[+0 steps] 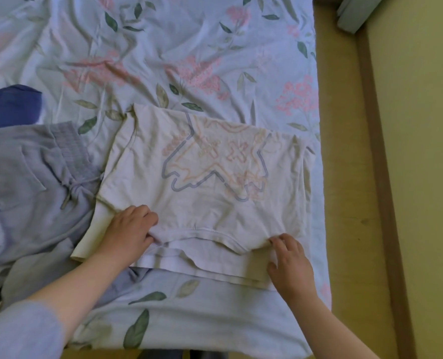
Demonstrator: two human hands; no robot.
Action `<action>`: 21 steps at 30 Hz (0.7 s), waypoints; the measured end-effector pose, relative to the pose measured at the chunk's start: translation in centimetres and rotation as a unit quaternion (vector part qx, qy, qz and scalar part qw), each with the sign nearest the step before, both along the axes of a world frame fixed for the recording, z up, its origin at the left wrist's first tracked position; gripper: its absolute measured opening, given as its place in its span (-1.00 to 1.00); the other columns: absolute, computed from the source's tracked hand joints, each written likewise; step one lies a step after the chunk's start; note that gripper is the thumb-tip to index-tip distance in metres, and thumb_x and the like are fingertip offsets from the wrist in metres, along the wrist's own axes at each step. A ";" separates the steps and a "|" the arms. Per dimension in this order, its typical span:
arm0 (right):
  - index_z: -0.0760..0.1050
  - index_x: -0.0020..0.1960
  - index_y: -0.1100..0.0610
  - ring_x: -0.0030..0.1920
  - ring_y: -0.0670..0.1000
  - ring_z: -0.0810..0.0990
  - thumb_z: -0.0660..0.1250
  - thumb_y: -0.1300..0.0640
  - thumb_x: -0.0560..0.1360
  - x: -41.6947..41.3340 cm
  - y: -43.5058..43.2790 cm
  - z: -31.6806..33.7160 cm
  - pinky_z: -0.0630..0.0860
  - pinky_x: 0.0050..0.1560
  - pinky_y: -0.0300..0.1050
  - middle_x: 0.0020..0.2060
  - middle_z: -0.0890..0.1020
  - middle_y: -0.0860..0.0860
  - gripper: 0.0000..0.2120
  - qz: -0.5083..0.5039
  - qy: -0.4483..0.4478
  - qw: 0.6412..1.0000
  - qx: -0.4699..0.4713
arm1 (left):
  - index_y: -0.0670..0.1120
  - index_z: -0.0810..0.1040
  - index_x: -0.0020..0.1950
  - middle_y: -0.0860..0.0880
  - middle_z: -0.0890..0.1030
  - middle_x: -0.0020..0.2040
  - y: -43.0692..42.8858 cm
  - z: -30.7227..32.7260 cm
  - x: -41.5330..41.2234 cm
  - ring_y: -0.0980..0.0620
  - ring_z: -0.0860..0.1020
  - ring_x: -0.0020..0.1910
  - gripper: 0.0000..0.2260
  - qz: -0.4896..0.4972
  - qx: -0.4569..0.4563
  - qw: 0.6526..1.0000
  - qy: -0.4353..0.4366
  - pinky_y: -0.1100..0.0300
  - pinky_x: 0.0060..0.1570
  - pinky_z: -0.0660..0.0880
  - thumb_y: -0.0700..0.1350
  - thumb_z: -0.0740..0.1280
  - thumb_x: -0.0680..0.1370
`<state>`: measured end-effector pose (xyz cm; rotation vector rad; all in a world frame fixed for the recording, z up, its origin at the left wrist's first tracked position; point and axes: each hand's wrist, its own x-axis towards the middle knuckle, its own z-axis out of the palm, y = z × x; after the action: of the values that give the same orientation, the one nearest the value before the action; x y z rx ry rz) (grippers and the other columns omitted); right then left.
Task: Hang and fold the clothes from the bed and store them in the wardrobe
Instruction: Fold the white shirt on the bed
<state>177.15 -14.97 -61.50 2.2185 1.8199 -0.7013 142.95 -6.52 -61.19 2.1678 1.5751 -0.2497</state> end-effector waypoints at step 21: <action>0.56 -0.10 0.17 -0.13 0.08 0.52 0.32 0.23 0.49 1.4 0.2 -0.1 0.44 -0.33 -0.07 -0.18 0.56 0.00 -0.95 0.000 -0.011 0.998 0.068 | -0.15 0.55 -0.11 -0.11 0.54 -0.11 -1.0 -0.7 -0.4 -0.15 0.51 -0.07 -0.93 -0.009 0.019 0.999 0.041 0.04 -0.14 0.38 -0.23 0.28 0.52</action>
<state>178.59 -14.75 -61.65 2.2993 1.9114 -0.5667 142.58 -7.50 -61.89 2.2277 1.6160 -0.3207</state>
